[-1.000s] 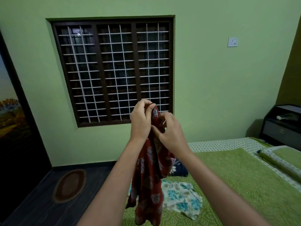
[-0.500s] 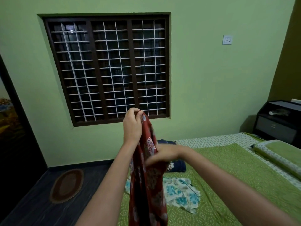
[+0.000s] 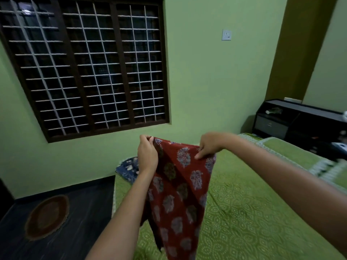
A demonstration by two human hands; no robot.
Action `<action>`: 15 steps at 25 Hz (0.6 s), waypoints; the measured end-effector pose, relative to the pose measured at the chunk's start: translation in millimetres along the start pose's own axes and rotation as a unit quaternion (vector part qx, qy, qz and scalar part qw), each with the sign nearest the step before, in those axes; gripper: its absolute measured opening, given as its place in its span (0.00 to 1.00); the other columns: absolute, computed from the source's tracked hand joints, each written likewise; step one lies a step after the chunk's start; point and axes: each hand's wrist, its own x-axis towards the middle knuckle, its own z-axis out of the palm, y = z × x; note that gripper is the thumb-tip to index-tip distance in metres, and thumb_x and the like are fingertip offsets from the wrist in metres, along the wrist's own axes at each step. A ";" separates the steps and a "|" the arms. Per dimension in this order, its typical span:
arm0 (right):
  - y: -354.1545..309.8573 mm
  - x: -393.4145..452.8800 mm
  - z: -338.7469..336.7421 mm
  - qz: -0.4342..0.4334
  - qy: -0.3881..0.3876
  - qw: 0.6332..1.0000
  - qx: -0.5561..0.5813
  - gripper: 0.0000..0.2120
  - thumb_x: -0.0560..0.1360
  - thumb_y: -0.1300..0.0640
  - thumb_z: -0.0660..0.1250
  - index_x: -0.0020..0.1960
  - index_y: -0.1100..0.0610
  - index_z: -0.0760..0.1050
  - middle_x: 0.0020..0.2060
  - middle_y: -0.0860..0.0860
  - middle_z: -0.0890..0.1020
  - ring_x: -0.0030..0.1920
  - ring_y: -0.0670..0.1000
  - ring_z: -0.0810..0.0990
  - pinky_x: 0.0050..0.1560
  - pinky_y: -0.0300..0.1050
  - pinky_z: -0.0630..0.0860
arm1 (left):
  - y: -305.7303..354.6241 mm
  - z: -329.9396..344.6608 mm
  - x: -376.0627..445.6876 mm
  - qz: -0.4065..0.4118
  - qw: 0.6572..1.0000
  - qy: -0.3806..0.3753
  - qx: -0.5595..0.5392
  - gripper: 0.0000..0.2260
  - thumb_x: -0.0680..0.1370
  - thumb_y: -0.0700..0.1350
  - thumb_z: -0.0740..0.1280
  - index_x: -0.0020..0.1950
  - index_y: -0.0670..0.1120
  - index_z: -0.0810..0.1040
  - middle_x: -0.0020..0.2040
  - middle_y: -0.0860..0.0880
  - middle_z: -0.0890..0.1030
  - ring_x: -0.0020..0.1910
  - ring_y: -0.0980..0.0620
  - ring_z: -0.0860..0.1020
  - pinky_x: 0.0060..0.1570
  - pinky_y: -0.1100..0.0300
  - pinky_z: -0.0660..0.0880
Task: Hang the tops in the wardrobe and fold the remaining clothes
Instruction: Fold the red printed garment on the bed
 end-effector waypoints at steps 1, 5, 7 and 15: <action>13.0 -8.3 3.5 0.015 -0.002 1.000 0.014 0.27 0.73 0.40 0.68 0.52 0.66 0.79 0.39 0.54 0.80 0.43 0.52 0.74 0.42 0.42 0.67 | 7.4 6.6 -4.6 0.009 1.000 -0.011 -0.010 0.07 0.83 0.45 0.55 0.50 0.43 0.68 0.38 0.49 0.73 0.36 0.51 0.71 0.32 0.57 0.65; 63.4 -57.7 17.8 0.076 0.020 0.997 -0.018 0.24 0.72 0.41 0.69 0.58 0.58 0.79 0.43 0.51 0.79 0.49 0.53 0.75 0.46 0.42 0.69 | 31.6 28.9 -23.9 0.018 0.991 -0.088 -0.098 0.05 0.81 0.44 0.60 0.54 0.44 0.71 0.36 0.49 0.73 0.32 0.53 0.70 0.30 0.63 0.64; 92.0 -82.4 27.1 0.119 0.041 0.990 -0.058 0.23 0.70 0.37 0.68 0.58 0.51 0.79 0.52 0.50 0.74 0.58 0.55 0.70 0.54 0.49 0.70 | 38.5 38.6 -31.8 0.025 0.979 -0.154 -0.128 0.01 0.81 0.42 0.61 0.52 0.47 0.70 0.35 0.49 0.74 0.33 0.50 0.72 0.35 0.61 0.69; 199.5 -196.7 49.1 0.154 0.232 0.960 0.008 0.18 0.75 0.38 0.64 0.51 0.52 0.81 0.41 0.48 0.81 0.41 0.49 0.78 0.39 0.45 0.78 | 123.6 74.9 -96.6 0.048 0.922 -0.320 -0.212 0.14 0.80 0.33 0.60 0.44 0.49 0.81 0.48 0.48 0.81 0.54 0.50 0.79 0.62 0.54 0.74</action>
